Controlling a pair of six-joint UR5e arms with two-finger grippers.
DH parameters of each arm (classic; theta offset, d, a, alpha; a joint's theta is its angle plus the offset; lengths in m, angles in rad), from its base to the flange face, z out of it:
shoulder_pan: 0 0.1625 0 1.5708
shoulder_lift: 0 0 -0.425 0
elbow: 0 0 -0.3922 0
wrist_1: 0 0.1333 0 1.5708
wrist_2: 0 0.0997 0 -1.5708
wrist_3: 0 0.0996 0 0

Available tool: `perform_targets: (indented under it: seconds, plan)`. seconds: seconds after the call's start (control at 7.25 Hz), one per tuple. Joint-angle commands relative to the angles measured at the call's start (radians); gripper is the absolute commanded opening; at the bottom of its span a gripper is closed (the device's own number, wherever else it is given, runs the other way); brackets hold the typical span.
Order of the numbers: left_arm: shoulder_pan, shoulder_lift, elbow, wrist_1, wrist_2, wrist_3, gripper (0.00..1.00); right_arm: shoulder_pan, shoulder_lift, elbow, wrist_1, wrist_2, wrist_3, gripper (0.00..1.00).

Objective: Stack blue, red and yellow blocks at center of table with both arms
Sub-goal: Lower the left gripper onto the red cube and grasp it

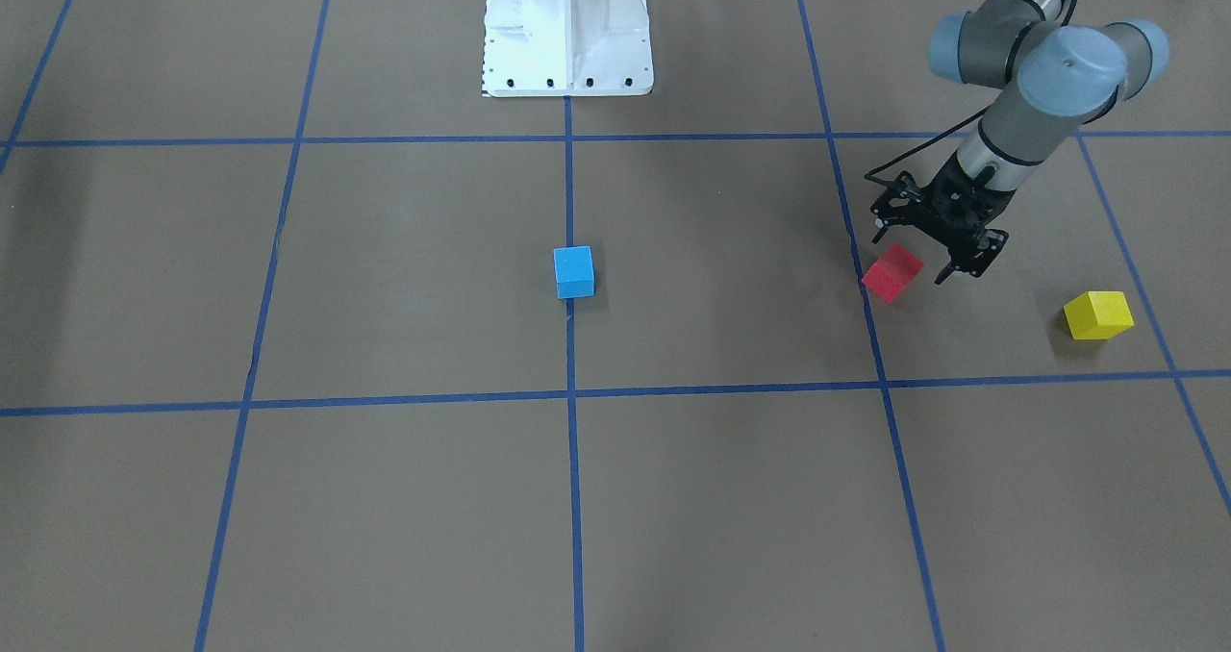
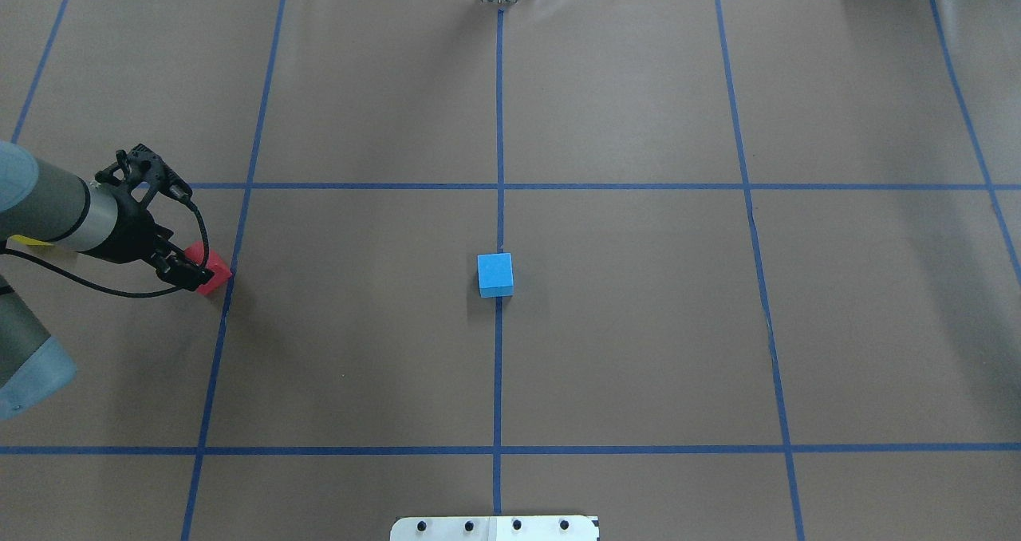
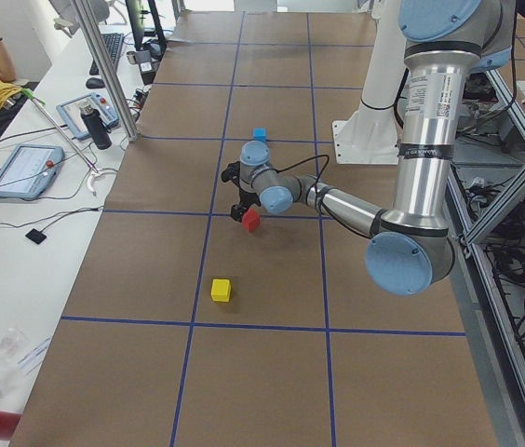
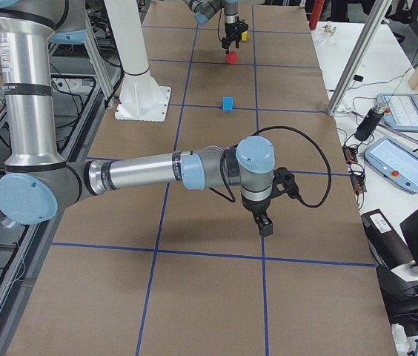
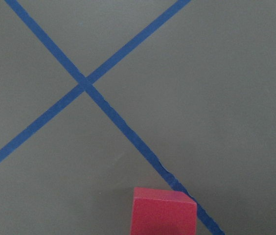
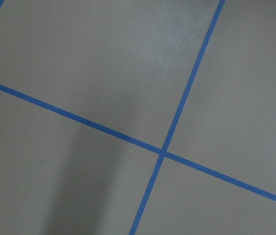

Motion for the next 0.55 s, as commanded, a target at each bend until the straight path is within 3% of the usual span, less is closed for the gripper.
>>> perform_targets:
  seconds: [0.0,0.14,0.28,0.41]
  plan:
    - [0.014,-0.028,0.054,-0.005,0.011,-0.003,1.0,0.0,0.0,-0.002,0.001,0.0,-0.002,0.99]
    - [0.03,-0.03,0.074,-0.023,0.011,-0.003,0.98,-0.001,-0.001,-0.005,0.003,-0.002,-0.002,0.99]
    - [0.032,-0.029,0.084,-0.043,0.011,-0.003,0.57,0.0,-0.001,-0.005,0.001,-0.005,-0.002,0.99]
    - [0.032,-0.026,0.081,-0.045,0.011,-0.004,0.03,0.0,-0.001,-0.011,-0.002,-0.008,0.0,0.99]
